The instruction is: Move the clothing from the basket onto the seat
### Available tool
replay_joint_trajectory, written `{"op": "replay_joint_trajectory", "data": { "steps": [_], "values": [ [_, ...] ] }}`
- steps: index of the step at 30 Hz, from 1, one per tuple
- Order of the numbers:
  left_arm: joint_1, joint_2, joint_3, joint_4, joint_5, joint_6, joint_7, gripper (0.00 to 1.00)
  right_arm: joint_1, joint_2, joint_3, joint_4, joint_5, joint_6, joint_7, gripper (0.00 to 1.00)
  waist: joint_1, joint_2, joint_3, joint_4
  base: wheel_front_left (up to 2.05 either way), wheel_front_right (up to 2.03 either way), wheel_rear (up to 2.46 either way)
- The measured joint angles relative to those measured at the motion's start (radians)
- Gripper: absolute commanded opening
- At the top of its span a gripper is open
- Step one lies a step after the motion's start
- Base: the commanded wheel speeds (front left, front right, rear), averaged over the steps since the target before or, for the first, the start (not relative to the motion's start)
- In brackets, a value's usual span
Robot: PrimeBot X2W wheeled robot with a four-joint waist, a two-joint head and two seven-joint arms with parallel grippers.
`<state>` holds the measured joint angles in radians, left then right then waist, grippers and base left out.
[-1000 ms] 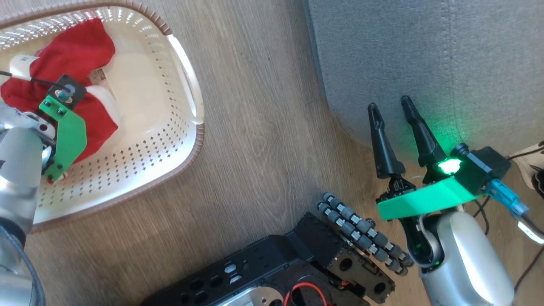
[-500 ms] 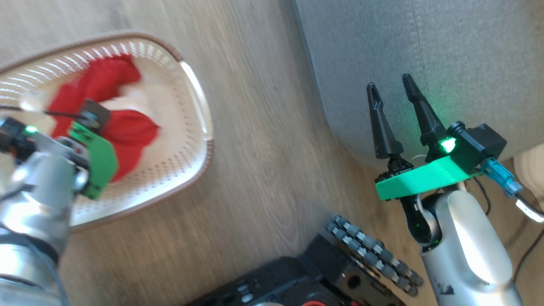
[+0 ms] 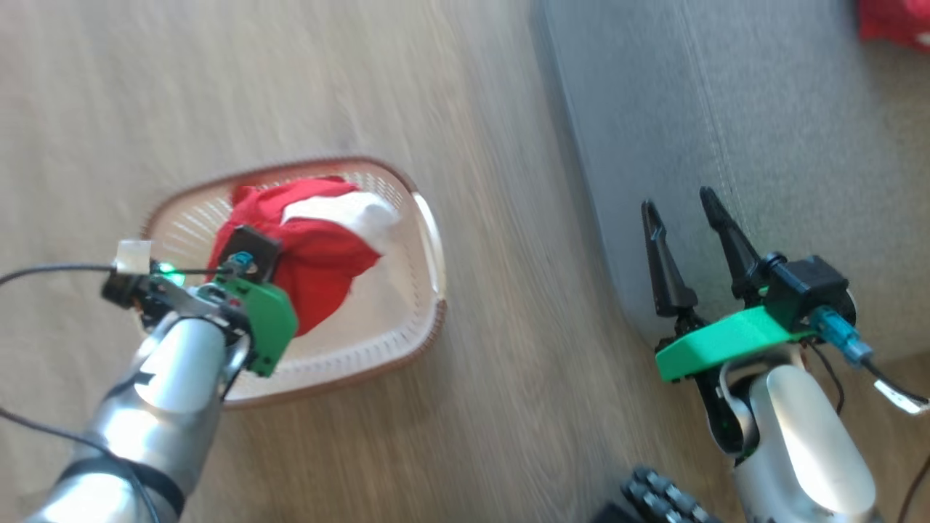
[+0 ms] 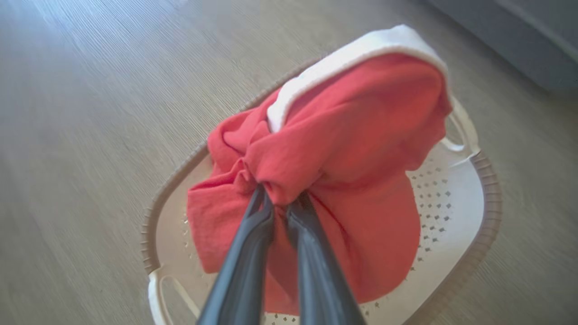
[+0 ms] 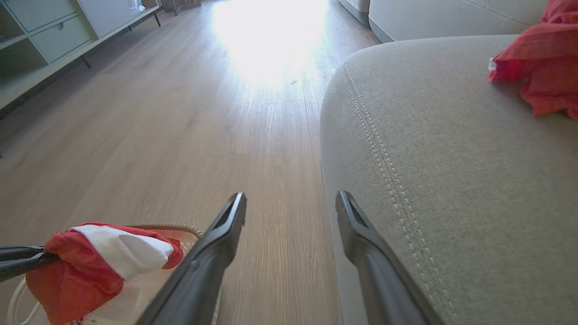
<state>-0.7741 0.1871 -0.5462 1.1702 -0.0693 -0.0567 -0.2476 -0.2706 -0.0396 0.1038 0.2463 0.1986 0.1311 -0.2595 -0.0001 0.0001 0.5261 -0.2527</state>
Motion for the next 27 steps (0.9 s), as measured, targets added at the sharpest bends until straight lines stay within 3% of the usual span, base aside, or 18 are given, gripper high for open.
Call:
{"op": "replay_joint_trajectory", "data": {
  "steps": [4, 19, 27],
  "values": [
    [0.089, 0.005, 0.032, -0.205, -0.028, 0.035, 0.000, 0.00, 0.025, 0.000, -0.012, 0.024, -0.015, 0.000, 0.000, 1.00, 0.0000, 0.0000, -0.104, 0.049, 0.00, 0.00, 0.00],
    [0.334, 0.002, 0.169, -0.696, -0.037, 0.113, 0.000, 0.00, 0.127, -0.001, -0.049, 0.030, -0.048, 0.000, 0.000, 1.00, 0.0000, 0.0000, -0.332, 0.161, 0.00, 0.00, 0.00],
    [0.385, -0.031, 0.265, -0.928, -0.026, 0.118, -0.002, 0.00, 0.162, -0.001, -0.048, 0.030, -0.048, 0.000, 0.000, 1.00, -0.0001, 0.0000, -0.402, 0.192, 0.00, 0.00, 0.00]
  ]
}}
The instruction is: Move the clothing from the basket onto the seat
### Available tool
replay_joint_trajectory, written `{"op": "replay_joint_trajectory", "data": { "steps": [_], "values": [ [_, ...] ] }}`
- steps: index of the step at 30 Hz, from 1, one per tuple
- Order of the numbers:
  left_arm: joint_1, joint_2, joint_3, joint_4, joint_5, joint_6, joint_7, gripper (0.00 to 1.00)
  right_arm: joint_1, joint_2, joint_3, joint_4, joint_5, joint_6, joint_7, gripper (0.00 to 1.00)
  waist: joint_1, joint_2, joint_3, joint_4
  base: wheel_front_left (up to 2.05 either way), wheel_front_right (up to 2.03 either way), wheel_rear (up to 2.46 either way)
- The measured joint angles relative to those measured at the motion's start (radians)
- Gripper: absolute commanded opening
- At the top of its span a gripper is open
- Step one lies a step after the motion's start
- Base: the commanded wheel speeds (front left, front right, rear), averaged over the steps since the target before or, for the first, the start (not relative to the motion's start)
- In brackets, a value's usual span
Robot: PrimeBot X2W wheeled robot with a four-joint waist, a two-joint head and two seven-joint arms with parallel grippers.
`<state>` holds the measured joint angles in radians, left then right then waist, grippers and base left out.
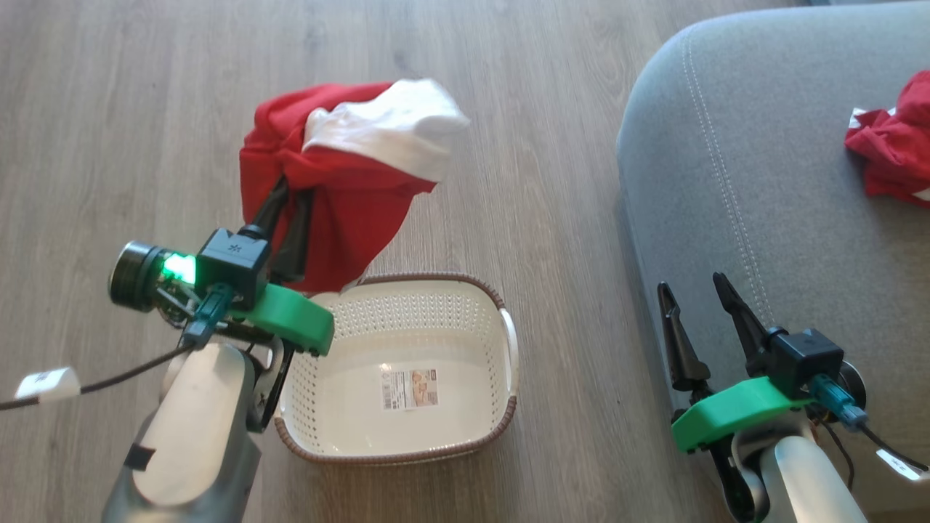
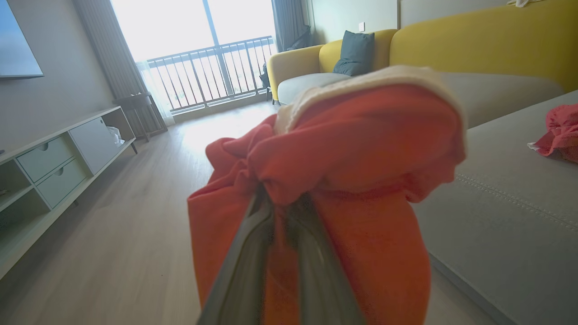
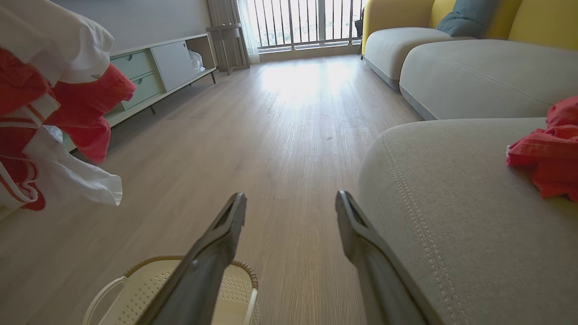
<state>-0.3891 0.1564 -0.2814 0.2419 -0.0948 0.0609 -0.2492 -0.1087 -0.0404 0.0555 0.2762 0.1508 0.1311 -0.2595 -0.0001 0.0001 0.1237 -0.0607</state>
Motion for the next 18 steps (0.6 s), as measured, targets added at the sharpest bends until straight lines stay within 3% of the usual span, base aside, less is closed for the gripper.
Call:
{"op": "replay_joint_trajectory", "data": {
  "steps": [10, 18],
  "values": [
    [0.021, -0.036, 0.019, -0.187, 0.035, -0.068, -0.003, 0.00, 0.025, 0.000, -0.002, -0.015, 0.000, 0.000, 0.000, 1.00, 0.0000, 0.0000, -0.032, 0.019, 0.00, 0.00, 0.00],
    [0.098, -0.065, -0.029, -0.276, 0.044, -0.124, -0.007, 0.00, 0.030, 0.000, -0.009, -0.027, 0.000, 0.000, 0.000, 1.00, 0.0001, 0.0000, -0.031, 0.022, 0.00, 0.00, 0.00]
  ]
}}
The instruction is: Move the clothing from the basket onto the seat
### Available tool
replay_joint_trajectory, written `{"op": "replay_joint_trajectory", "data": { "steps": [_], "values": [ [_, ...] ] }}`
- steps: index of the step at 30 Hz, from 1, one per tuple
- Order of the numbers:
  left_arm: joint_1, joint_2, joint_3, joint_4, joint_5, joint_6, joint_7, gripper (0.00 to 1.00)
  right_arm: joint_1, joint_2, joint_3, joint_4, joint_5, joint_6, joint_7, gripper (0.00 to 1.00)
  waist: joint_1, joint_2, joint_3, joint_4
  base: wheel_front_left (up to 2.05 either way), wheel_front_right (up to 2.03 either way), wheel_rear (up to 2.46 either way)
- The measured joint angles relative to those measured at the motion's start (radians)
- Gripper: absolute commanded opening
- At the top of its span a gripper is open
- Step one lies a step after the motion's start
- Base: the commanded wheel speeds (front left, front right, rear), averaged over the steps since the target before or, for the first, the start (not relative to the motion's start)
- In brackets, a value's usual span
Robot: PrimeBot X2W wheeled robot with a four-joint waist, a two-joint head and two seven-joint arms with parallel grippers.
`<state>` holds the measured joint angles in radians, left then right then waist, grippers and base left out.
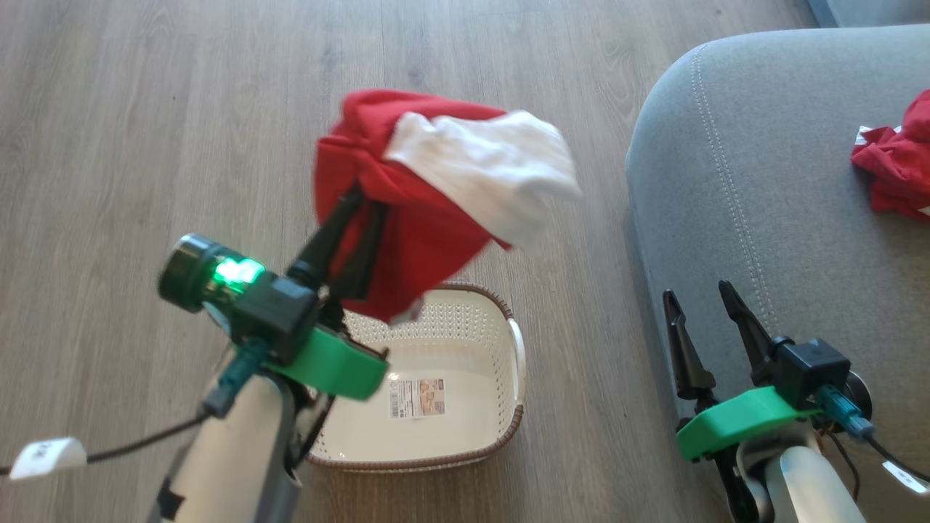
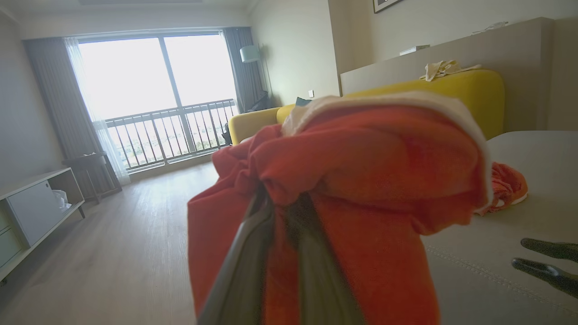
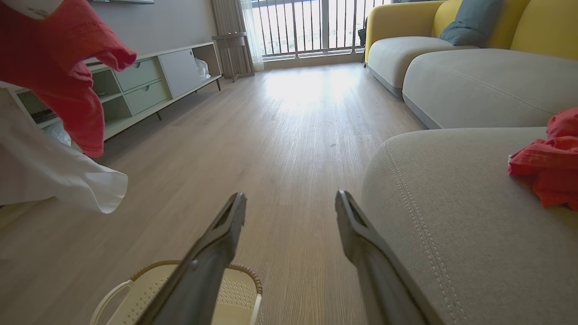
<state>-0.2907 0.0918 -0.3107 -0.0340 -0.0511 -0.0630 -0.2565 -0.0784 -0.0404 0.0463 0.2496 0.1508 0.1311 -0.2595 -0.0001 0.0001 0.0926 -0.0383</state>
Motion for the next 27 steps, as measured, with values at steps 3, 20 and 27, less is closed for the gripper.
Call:
{"op": "replay_joint_trajectory", "data": {
  "steps": [3, 20, 27],
  "values": [
    [0.019, -0.005, -0.028, -0.018, 0.000, -0.021, 0.000, 0.00, 0.002, 0.000, -0.006, -0.002, 0.000, 0.000, 0.000, 1.00, 0.0000, 0.0000, -0.002, 0.004, 0.00, 0.00, 0.00],
    [0.082, -0.029, -0.077, -0.055, -0.020, -0.049, 0.000, 0.00, 0.009, 0.000, -0.009, -0.002, -0.002, 0.000, 0.000, 1.00, 0.0000, 0.0000, -0.027, 0.009, 0.00, 0.00, 0.00],
    [0.091, -0.031, -0.073, -0.052, -0.020, -0.050, 0.000, 0.00, 0.011, -0.020, -0.002, -0.004, 0.001, 0.000, 0.000, 1.00, 0.0000, 0.0000, -0.038, 0.004, 0.00, 0.00, 0.00]
  ]
}}
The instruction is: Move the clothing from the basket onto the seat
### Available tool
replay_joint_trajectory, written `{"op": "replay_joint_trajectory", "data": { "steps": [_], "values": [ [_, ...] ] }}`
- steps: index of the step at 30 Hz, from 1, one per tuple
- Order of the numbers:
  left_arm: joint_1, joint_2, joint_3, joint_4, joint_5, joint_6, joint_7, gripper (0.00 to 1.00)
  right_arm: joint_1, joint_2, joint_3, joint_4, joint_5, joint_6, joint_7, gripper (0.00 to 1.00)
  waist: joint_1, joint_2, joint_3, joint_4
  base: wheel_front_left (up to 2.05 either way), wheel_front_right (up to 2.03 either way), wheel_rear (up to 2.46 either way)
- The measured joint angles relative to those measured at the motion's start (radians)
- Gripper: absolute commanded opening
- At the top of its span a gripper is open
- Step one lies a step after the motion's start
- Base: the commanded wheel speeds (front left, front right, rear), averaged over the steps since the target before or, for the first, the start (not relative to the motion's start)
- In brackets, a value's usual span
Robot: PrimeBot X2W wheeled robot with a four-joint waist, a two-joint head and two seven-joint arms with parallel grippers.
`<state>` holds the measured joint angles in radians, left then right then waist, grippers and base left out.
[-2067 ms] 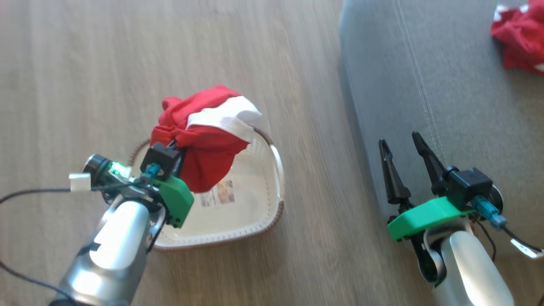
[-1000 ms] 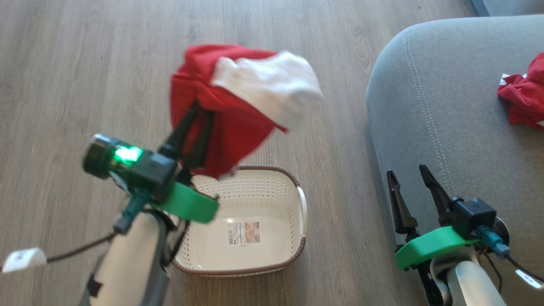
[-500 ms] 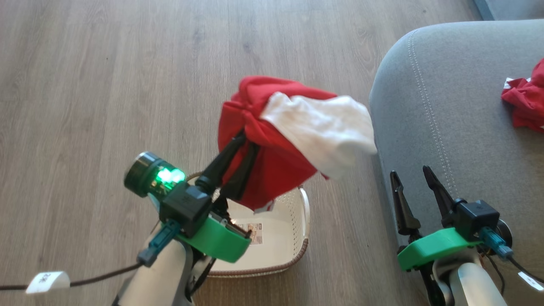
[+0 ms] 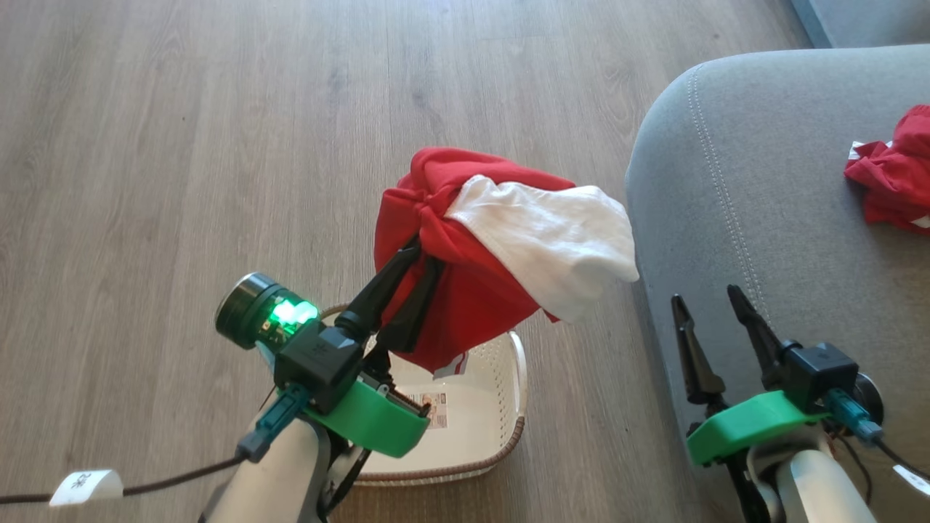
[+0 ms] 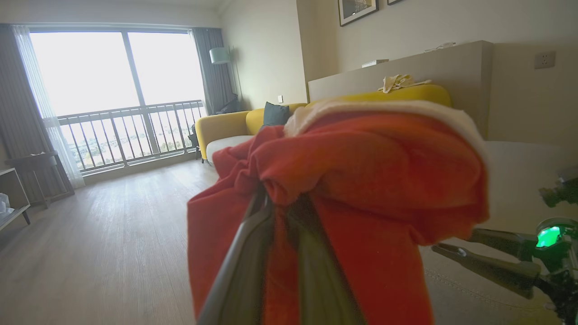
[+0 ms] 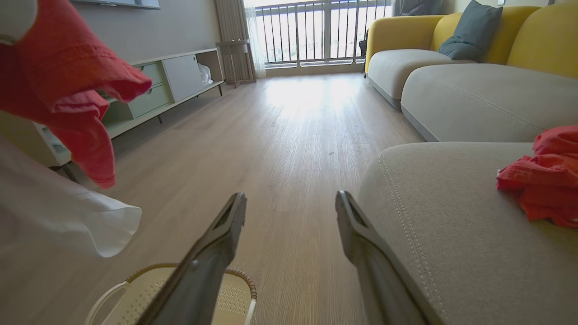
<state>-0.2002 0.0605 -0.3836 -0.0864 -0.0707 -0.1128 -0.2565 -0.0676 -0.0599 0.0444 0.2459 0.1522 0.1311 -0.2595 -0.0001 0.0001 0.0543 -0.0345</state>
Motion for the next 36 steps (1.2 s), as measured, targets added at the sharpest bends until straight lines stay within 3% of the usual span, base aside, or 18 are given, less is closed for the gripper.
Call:
{"op": "replay_joint_trajectory", "data": {
  "steps": [7, 15, 24, 27, 36],
  "values": [
    [0.000, -0.002, 0.007, 0.009, 0.000, -0.007, 0.000, 0.00, 0.017, -0.045, 0.003, -0.024, 0.016, 0.000, 0.000, 1.00, 0.0000, 0.0000, -0.006, -0.005, 0.00, 0.00, 0.00],
    [0.000, -0.003, 0.024, 0.014, 0.002, -0.007, 0.000, 0.00, 0.030, -0.130, 0.099, -0.060, 0.013, 0.000, 0.000, 1.00, 0.0000, 0.0000, -0.010, -0.022, 0.00, 0.00, 0.00],
    [0.000, -0.004, 0.026, 0.025, 0.002, -0.008, 0.000, 0.00, 0.029, -0.284, 0.382, -0.292, 0.138, 0.000, 0.000, 1.00, 0.0000, 0.0000, -0.008, -0.024, 0.00, 0.00, 0.00],
    [0.000, -0.004, 0.026, 0.030, 0.002, -0.008, 0.000, 0.00, 0.026, -0.313, 0.416, -0.319, 0.129, 0.000, 0.000, 1.00, 0.0000, 0.0000, -0.006, -0.022, 0.00, 0.00, 0.00],
    [-0.002, -0.004, 0.019, 0.031, 0.002, -0.008, 0.000, 0.00, -0.002, -0.286, 0.452, -0.335, 0.138, 0.000, 0.000, 1.00, 0.0001, 0.0000, 0.008, -0.005, 0.00, 0.00, 0.00]
  ]
}}
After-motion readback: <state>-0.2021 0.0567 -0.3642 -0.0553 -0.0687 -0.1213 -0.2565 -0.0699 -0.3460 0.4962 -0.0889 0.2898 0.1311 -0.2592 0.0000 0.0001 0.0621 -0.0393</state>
